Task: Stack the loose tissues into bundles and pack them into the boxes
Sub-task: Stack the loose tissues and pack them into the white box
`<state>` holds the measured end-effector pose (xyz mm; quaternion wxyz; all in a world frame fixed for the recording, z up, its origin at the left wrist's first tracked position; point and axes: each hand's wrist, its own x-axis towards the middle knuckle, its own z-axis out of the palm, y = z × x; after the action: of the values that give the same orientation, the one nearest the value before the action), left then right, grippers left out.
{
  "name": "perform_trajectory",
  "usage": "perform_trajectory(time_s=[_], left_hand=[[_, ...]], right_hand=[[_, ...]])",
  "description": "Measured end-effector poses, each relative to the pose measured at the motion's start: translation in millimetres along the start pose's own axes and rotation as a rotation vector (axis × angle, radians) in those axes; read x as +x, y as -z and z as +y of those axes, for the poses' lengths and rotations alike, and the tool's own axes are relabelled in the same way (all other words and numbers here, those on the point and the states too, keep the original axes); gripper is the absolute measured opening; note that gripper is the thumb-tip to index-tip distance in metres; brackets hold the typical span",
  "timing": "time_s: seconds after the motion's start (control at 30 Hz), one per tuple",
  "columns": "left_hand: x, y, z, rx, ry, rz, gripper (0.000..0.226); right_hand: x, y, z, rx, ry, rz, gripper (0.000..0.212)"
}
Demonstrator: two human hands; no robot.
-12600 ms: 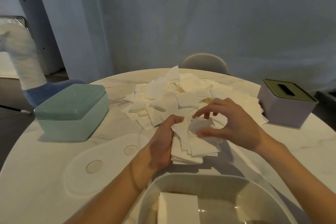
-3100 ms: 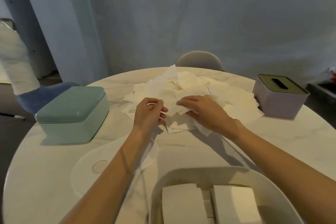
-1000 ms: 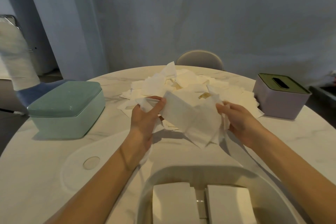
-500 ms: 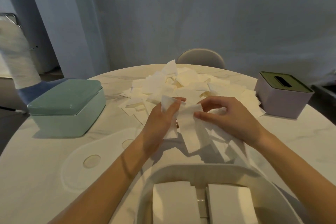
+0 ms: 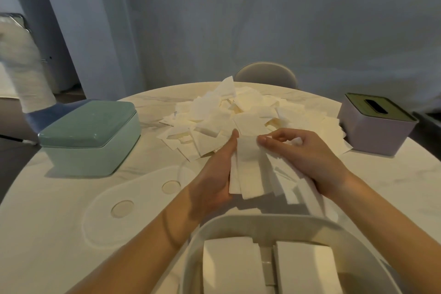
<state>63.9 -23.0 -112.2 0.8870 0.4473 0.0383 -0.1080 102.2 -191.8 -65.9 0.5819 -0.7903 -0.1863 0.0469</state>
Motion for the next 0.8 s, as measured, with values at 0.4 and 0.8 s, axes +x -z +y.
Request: perform_trajectory(time_s=[0.4, 0.8], left_hand=[[-2.8, -10.1, -3.6, 0.151, -0.019, 0.007, 0.060], [-2.3, 5.9, 4.8, 0.013, 0.014, 0.023, 0.066]], right_hand=[[-4.4, -9.8, -1.8, 0.225, -0.225, -0.018, 0.029], [2.4, 19.6, -12.8, 0.069, -0.070, -0.107, 0.036]])
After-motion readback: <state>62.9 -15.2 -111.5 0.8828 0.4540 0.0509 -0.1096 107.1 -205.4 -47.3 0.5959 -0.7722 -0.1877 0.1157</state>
